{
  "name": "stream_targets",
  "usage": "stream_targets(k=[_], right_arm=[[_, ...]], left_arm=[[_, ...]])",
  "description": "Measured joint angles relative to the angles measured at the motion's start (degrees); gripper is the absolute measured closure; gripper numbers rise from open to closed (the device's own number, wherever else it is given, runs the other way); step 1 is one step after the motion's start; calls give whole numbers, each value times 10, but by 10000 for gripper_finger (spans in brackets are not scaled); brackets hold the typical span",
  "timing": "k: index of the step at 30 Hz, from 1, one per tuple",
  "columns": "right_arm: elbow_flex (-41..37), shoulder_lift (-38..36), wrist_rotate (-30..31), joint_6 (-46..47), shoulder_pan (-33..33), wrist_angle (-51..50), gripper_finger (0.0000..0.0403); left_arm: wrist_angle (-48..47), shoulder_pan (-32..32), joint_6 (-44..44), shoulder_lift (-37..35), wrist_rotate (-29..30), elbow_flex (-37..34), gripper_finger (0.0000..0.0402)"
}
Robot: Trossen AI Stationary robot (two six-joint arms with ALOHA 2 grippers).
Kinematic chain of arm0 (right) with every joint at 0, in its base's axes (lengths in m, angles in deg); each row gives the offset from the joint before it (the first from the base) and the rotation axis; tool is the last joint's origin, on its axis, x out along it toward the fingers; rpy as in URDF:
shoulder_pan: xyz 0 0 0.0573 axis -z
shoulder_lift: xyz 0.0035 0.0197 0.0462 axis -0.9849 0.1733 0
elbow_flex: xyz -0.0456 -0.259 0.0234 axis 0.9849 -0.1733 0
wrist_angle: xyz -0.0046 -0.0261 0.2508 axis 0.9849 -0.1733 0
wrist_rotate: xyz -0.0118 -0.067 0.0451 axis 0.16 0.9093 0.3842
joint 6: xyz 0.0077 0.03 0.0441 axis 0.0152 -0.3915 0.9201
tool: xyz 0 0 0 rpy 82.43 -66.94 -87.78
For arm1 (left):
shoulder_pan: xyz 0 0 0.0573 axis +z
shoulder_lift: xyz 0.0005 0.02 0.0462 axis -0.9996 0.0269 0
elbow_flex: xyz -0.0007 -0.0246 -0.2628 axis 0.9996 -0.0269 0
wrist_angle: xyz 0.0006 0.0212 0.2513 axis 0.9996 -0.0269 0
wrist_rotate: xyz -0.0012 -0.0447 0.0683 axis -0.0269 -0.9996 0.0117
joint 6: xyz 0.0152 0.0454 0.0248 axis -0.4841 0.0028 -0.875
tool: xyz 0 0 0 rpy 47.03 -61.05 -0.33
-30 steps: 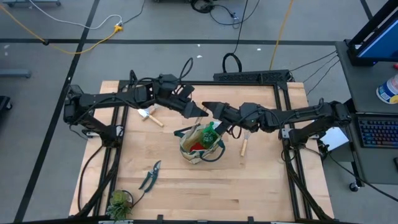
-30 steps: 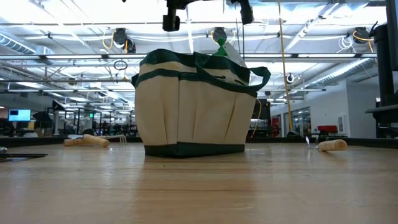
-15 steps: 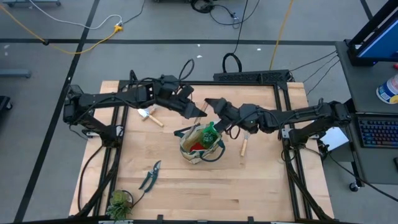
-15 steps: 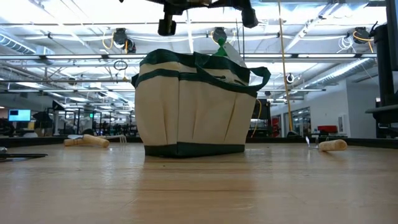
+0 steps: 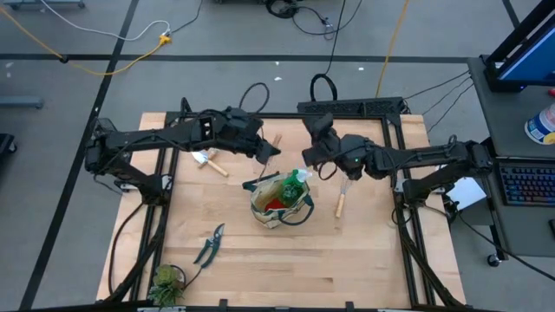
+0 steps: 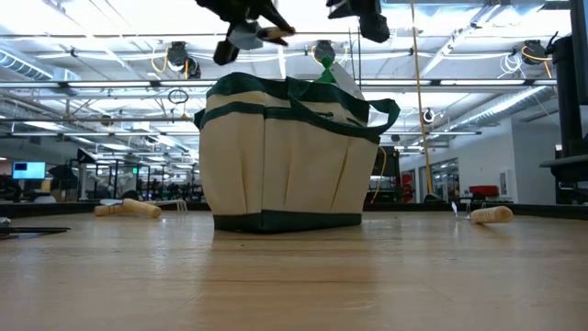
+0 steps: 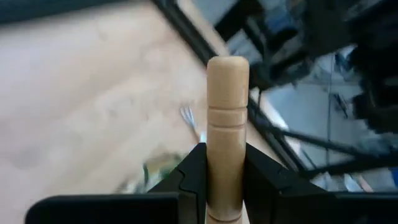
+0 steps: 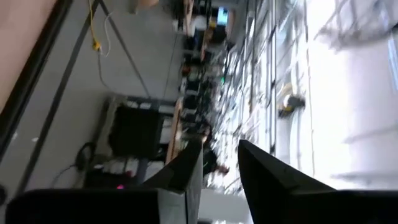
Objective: Pick & Place Garden tools in Gardening bag
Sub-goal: Put the right trowel into the gardening bag
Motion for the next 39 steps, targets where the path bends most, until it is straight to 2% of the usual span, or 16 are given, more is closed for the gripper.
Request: stream_targets(k=[6,12,19,24,29,39], right_arm=[[1,-28,16,85,29,-11,307],[0,-71,13,224,49,-76,307],[-2,-120,12,338,59,-131,307],[-25,-159,8,399,59,-131,307],[-69,-209,-53,490,59,-131,307],[-150,-299,-151,655,59,-132,307]], left_arm=[[2,-2,-54,-18,112,0,333],[32,-20,-102,-32,201,0,333],[116,-73,-170,-25,229,0,333],[139,-126,-212,-25,288,-1,333],[156,-177,-242,-24,352,-1,333],[157,-249,-240,-24,460,-1,333]])
